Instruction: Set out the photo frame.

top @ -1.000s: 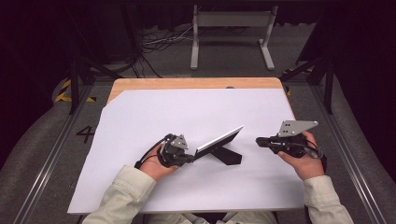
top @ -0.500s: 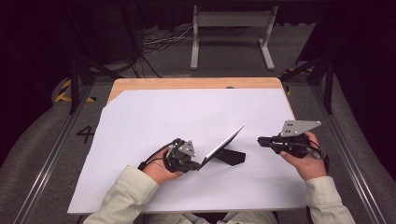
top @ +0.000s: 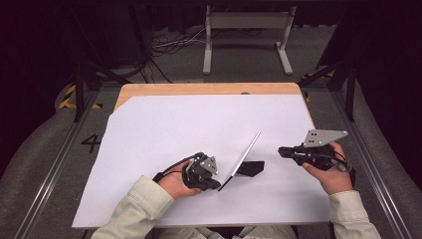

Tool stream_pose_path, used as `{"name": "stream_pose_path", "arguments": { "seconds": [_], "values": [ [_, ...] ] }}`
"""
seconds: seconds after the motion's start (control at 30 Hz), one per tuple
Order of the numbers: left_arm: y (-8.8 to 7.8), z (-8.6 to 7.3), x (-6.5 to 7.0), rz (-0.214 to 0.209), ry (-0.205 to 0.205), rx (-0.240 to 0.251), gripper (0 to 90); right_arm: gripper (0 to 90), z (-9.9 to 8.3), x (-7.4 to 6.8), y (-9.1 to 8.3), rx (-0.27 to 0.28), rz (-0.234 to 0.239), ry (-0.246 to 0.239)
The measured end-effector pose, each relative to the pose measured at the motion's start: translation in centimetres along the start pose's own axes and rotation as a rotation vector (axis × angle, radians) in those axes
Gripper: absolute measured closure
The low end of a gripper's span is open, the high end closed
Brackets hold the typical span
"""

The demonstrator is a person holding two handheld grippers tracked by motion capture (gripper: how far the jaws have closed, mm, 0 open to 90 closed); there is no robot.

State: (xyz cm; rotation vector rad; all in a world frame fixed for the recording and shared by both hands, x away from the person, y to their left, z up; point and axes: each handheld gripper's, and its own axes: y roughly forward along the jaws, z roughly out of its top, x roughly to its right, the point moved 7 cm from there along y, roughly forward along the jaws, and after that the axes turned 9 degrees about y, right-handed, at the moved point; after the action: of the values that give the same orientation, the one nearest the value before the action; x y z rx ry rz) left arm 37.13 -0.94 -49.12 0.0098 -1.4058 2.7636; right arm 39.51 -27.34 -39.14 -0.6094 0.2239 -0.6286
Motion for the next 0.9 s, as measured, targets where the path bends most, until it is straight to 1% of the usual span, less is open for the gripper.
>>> {"name": "stream_pose_path", "arguments": {
  "seconds": [0.2, 0.27, 0.33, 0.47, 0.57, 0.67, 0.7, 0.73, 0.83, 0.9],
  "values": [
    [0.6, 0.9, 0.5, -0.019, 0.032, -0.006, 89.9, 85.6, -0.2, 0.1, -0.5, 0.002, -0.009, 0.005],
    [0.8, 1.0, 0.7, -0.027, 0.031, -0.008, 89.9, 85.6, -0.3, 0.1, -0.5, 0.003, -0.011, 0.006],
    [1.0, 1.3, 0.8, -0.032, 0.044, -0.009, 89.9, 85.6, -0.4, 0.1, -0.7, 0.002, -0.012, 0.009],
    [1.3, 1.8, 1.1, -0.041, 0.054, -0.012, 90.0, 87.5, -0.4, 0.1, -0.9, 0.000, -0.014, 0.014],
    [1.5, 2.0, 1.3, -0.045, 0.062, -0.008, 90.0, 89.5, -0.5, 0.0, -1.0, -0.009, -0.001, 0.025],
    [1.8, 2.3, 1.5, -0.049, 0.058, -0.003, 90.0, 89.7, -0.5, -0.1, -1.2, -0.013, 0.030, 0.057],
    [1.9, 2.4, 1.6, -0.049, 0.056, 0.000, 89.9, 89.7, -0.5, -0.2, -1.2, -0.013, 0.033, 0.061],
    [2.0, 2.5, 1.6, -0.045, 0.065, 0.007, 89.9, 89.7, -0.5, -0.1, -1.2, -0.013, 0.034, 0.063],
    [2.3, 2.9, 1.9, -0.047, 0.063, 0.015, 90.0, 89.7, -0.5, -0.1, -1.4, -0.013, 0.033, 0.067],
    [2.6, 3.3, 2.0, -0.041, 0.073, 0.022, 90.0, 89.7, -0.5, 0.0, -1.5, -0.009, 0.032, 0.070]
  ]
}}
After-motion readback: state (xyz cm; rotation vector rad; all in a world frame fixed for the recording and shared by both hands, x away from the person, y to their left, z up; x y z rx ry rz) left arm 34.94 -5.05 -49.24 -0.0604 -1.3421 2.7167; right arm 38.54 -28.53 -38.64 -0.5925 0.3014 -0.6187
